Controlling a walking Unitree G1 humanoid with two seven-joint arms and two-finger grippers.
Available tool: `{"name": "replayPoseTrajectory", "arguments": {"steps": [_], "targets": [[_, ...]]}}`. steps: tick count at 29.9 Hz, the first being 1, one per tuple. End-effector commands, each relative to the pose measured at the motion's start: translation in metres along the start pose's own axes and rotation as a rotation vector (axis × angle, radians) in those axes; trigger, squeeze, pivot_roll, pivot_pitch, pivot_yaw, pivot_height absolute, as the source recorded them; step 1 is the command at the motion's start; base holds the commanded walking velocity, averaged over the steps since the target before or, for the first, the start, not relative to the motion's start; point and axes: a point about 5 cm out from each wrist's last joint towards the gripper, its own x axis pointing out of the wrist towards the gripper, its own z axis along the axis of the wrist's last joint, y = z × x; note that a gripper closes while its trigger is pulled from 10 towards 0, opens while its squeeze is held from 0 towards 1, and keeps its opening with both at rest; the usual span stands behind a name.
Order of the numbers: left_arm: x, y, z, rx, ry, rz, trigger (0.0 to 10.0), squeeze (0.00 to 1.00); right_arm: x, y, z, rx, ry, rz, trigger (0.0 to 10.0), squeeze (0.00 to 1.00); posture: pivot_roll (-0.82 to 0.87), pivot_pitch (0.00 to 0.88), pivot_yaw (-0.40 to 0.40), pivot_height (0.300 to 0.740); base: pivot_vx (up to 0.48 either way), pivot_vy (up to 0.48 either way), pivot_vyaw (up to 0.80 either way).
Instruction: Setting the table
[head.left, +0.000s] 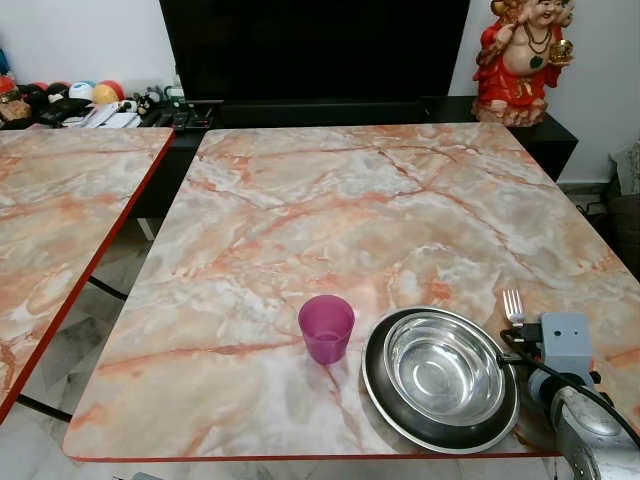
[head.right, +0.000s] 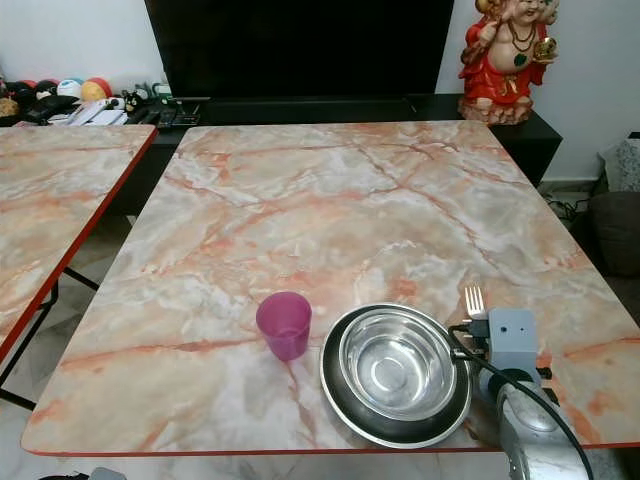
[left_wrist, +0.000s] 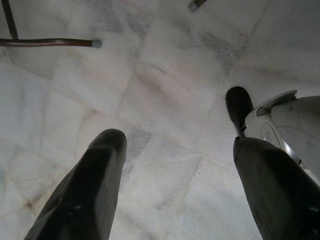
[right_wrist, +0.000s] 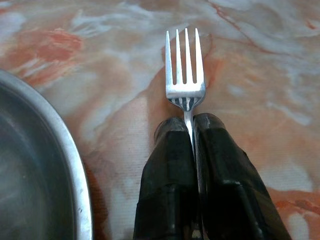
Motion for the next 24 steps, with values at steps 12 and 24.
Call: {"name": "replayPoseTrajectory", "arguments": {"steps": [12,24], "targets": [[-0.003,0.007,-0.007,0.016,0.028,0.007,10.0,0.0,0.001,-0.007,0.0,0.123,-0.047,-0.016,10.0,0.0,-0.03,0.111,0.062,0.74,0.0,0.0,0.0],[-0.003,0.007,-0.006,0.019,0.026,0.004,10.0,0.0,0.003,-0.012,-0.001,0.091,-0.029,0.05,10.0,0.0,-0.03,0.113,0.064,0.74,0.0,0.0,0.0]]}}
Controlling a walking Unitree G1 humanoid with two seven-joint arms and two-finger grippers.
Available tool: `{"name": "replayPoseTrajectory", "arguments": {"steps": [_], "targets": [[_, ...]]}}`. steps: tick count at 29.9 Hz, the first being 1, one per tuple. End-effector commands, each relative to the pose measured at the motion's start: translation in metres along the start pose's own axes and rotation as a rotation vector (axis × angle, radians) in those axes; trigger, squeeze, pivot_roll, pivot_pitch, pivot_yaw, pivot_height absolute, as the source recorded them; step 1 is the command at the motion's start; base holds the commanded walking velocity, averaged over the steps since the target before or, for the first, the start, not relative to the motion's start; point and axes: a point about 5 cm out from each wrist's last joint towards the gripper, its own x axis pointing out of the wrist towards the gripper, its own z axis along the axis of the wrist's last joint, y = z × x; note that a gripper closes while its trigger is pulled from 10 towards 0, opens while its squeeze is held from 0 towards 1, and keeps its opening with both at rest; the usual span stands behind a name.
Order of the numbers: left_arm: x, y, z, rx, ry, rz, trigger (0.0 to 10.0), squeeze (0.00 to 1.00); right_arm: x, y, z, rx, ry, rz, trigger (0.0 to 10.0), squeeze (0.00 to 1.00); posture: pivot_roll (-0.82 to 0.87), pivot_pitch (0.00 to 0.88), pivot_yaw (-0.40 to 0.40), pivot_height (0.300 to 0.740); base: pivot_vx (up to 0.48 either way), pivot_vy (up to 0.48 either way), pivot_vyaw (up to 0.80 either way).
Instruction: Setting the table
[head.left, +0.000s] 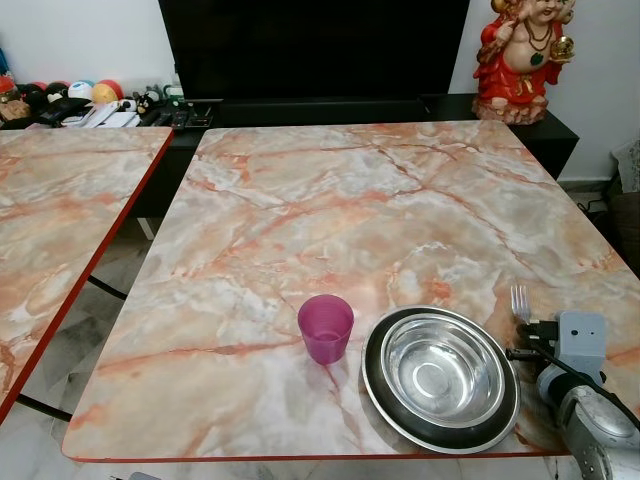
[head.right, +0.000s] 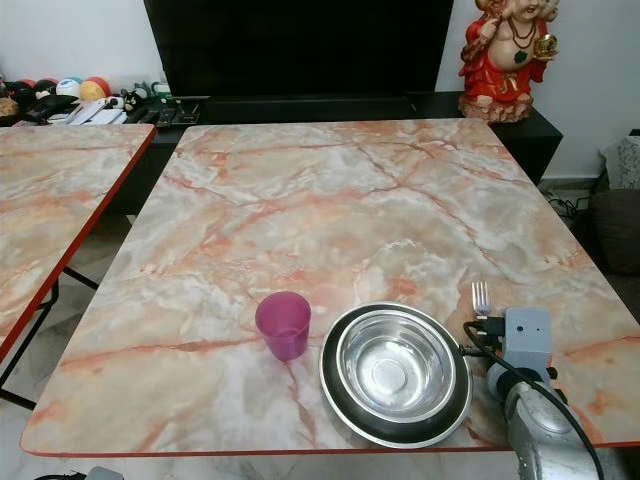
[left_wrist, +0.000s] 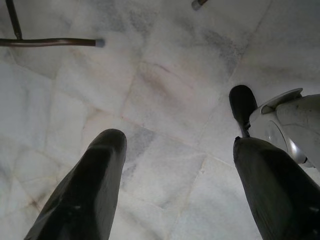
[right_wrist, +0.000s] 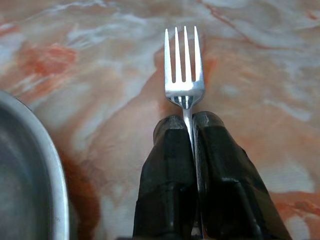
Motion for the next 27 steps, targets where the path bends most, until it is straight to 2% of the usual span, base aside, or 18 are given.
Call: {"name": "replayPoseTrajectory", "arguments": {"steps": [1,12,14,27], "targets": [[-0.002,0.0033,-0.0062,0.013,0.025,-0.001,10.0,0.0,0.0011,-0.0025,0.0015,-0.003,-0.002,0.005,10.0,0.0,-0.03,0.113,0.064,0.74,0.0,0.0,0.0],[-0.0023,0.0047,-0.0064,0.02,0.026,-0.001,10.0,0.0,0.0021,-0.0053,0.0013,-0.009,0.006,0.01,10.0,0.0,-0.03,0.115,0.068,0.74,0.0,0.0,0.0],[-0.0023,0.0048,-0.0062,0.021,0.026,-0.001,10.0,0.0,0.0022,-0.0044,0.0006,-0.01,0.011,0.016,10.0,0.45,-0.02,0.116,0.068,0.74,0.0,0.0,0.0],[-0.0021,0.0048,-0.0052,0.021,0.024,-0.001,10.0,0.0,0.0028,-0.0032,-0.0002,-0.019,0.019,0.02,10.0,0.42,-0.02,0.114,0.068,0.74,0.0,0.0,0.0]]}}
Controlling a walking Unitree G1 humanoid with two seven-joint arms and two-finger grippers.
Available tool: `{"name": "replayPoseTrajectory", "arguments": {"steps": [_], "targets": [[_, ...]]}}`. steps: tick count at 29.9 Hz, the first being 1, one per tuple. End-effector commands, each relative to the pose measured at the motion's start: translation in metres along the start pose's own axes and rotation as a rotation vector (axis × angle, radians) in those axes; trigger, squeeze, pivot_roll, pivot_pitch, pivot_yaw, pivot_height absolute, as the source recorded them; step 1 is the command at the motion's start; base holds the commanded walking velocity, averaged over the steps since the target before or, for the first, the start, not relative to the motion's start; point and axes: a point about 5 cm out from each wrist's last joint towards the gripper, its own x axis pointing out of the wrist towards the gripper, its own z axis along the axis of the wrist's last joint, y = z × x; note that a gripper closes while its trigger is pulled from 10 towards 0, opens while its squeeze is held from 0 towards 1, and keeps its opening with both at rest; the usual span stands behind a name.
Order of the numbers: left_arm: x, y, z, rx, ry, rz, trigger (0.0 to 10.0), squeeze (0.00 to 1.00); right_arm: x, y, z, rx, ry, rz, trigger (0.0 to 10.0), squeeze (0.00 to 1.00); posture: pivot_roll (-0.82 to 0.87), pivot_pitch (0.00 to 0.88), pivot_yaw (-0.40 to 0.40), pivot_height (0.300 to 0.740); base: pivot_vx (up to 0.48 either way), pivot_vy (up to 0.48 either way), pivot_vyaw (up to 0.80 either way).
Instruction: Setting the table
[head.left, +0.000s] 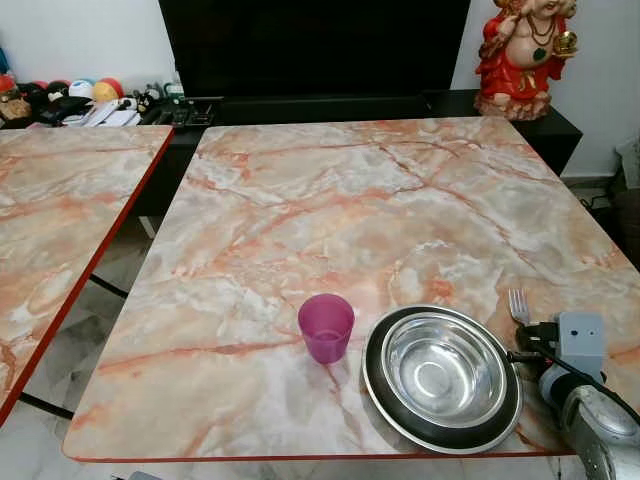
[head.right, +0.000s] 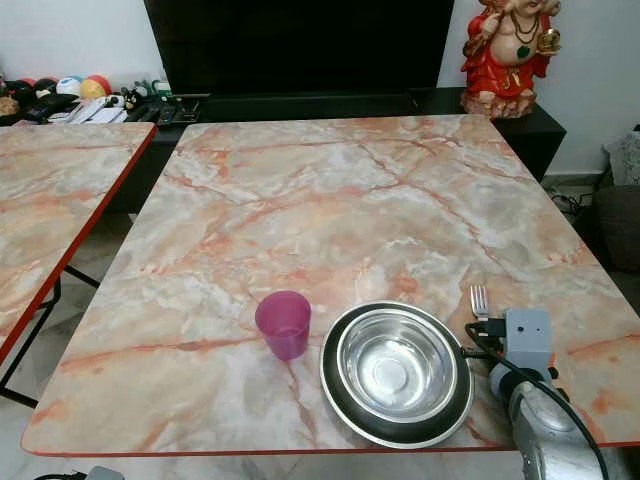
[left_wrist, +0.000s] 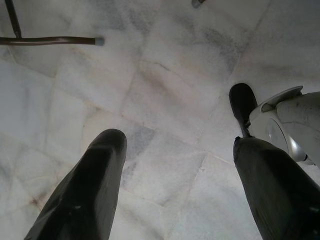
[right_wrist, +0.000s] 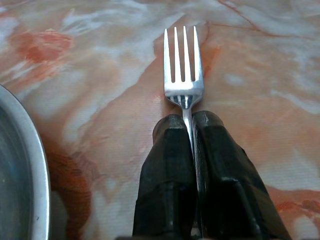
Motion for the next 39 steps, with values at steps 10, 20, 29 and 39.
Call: {"name": "replayPoseTrajectory", "arguments": {"steps": [10,20,29,39], "targets": [[-0.0019,0.0048,-0.0049,0.019,0.023,0.006,10.0,0.0,0.0007,0.0017,0.0009,-0.013,0.001,0.014,10.0,0.73,-0.02,0.113,0.068,0.74,0.0,0.0,0.0],[-0.0017,0.0049,-0.004,0.02,0.022,0.006,10.0,0.0,0.0013,0.0009,0.0001,-0.022,0.006,0.0,10.0,0.53,-0.02,0.112,0.069,0.74,0.0,0.0,0.0],[-0.0015,0.0049,-0.0035,0.02,0.021,0.007,10.0,0.0,0.0017,-0.0009,0.0024,-0.021,-0.005,-0.018,10.0,0.0,-0.02,0.11,0.069,0.74,0.0,0.0,0.0],[-0.0014,0.005,-0.003,0.019,0.019,0.008,10.0,0.0,0.003,0.0011,0.003,-0.023,-0.003,-0.012,10.0,0.0,-0.02,0.109,0.068,0.74,0.0,0.0,0.0]]}}
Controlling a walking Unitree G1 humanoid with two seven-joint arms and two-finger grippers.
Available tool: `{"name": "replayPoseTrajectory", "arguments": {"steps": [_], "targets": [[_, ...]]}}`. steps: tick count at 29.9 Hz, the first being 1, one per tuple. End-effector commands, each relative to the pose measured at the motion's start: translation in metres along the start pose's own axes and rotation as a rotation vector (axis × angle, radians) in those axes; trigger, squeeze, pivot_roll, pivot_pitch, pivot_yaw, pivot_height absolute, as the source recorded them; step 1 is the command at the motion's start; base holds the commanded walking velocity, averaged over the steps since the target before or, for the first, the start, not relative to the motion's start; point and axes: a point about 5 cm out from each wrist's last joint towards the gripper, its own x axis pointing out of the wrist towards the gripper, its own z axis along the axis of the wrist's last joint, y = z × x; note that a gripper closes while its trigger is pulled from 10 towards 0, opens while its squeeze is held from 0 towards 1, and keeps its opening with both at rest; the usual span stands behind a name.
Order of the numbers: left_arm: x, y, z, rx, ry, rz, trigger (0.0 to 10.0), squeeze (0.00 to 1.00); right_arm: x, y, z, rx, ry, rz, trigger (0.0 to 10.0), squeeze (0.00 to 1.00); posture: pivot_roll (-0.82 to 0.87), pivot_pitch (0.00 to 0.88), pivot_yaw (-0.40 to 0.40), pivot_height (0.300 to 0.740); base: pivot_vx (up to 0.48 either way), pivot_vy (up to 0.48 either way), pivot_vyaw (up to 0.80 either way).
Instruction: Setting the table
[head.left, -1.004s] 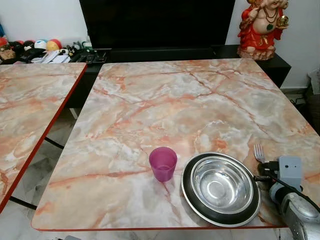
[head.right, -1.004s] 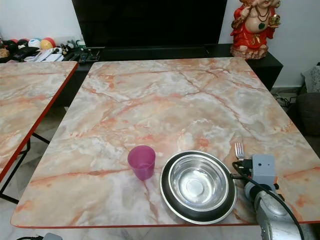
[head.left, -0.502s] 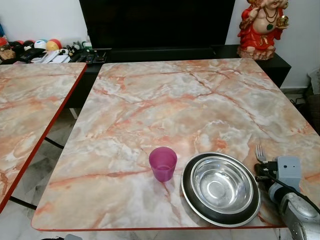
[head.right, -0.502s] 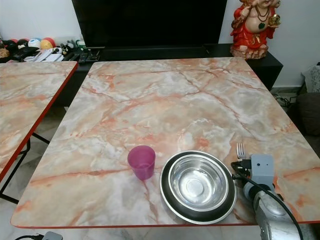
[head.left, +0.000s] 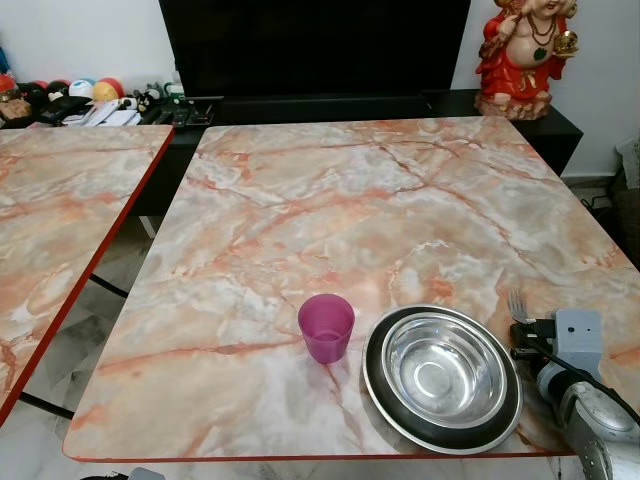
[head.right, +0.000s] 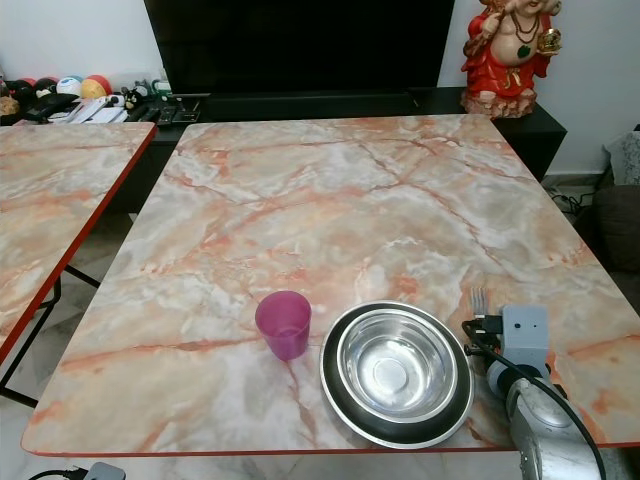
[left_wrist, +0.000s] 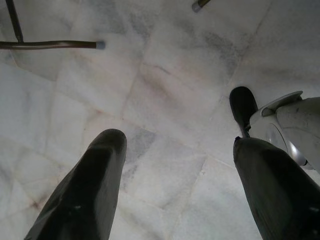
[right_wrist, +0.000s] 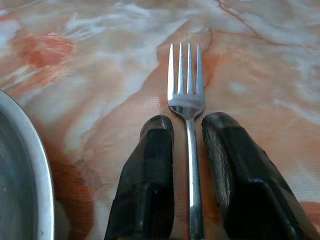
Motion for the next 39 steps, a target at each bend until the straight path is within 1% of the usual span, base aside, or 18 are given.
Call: {"name": "replayPoseTrajectory", "arguments": {"steps": [1,9,18,32,36,39], "targets": [[-0.002,0.004,-0.007,0.018,0.029,0.007,10.0,0.0,0.001,-0.001,0.0,-0.007,0.004,-0.003,10.0,0.0,-0.02,0.109,0.068,0.74,0.0,0.0,0.0],[-0.002,0.004,-0.007,0.02,0.029,0.005,10.0,0.0,0.001,-0.003,0.0,-0.005,0.002,-0.008,10.0,0.0,-0.03,0.108,0.068,0.74,0.0,0.0,0.0],[-0.002,0.004,-0.007,0.023,0.031,0.006,10.0,0.0,0.001,0.0,0.002,0.001,-0.005,0.011,10.0,0.0,-0.02,0.108,0.069,0.74,0.0,0.0,0.0],[-0.002,0.004,-0.006,0.025,0.03,0.005,10.0,0.0,0.001,-0.001,0.004,0.016,-0.018,0.014,10.0,0.0,-0.02,0.107,0.069,0.74,0.0,0.0,0.0],[-0.002,0.004,-0.007,0.023,0.031,0.006,10.0,0.0,0.001,-0.004,0.011,0.025,-0.067,-0.022,10.0,0.0,-0.02,0.107,0.069,0.74,0.0,0.0,0.0],[-0.002,0.004,-0.007,0.023,0.031,0.005,10.0,0.0,0.001,-0.007,0.014,0.032,-0.083,-0.034,10.0,0.0,-0.02,0.107,0.069,0.74,0.0,0.0,0.0]]}}
